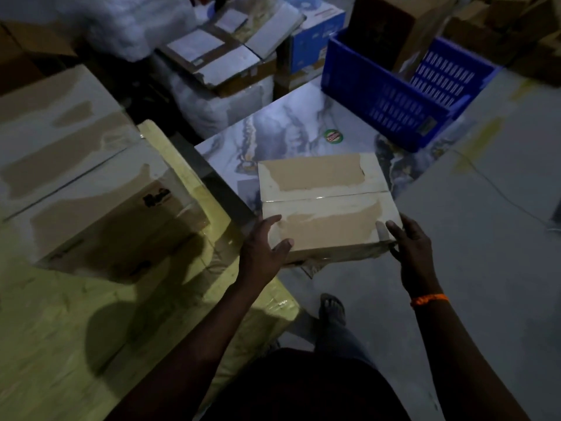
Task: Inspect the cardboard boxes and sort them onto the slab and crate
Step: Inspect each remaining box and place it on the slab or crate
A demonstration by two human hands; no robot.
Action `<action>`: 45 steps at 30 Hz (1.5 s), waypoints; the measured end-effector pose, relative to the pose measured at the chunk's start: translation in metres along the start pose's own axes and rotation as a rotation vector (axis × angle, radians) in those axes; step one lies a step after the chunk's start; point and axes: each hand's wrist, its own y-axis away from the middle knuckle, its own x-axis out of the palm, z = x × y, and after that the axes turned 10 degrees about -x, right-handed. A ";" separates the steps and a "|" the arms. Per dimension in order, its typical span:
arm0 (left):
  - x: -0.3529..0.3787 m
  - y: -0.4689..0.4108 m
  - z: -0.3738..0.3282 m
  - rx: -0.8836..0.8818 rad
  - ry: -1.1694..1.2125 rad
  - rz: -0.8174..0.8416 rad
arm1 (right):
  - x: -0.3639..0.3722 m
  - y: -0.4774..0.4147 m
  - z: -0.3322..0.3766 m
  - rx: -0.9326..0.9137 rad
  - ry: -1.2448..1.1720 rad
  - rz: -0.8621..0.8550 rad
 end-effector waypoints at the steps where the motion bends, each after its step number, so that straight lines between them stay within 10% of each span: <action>1: 0.004 -0.005 0.000 -0.002 -0.004 0.001 | 0.000 -0.005 -0.004 0.006 0.000 0.001; 20: 0.069 -0.088 -0.042 -0.077 -0.073 -0.072 | -0.012 -0.152 -0.021 0.002 0.120 0.142; 34: 0.048 -0.155 -0.046 -0.448 0.120 -0.007 | 0.014 -0.232 0.009 -0.046 0.411 0.362; 45: 0.036 -0.159 -0.071 -0.314 0.357 0.053 | 0.028 -0.214 0.044 -0.041 0.233 0.418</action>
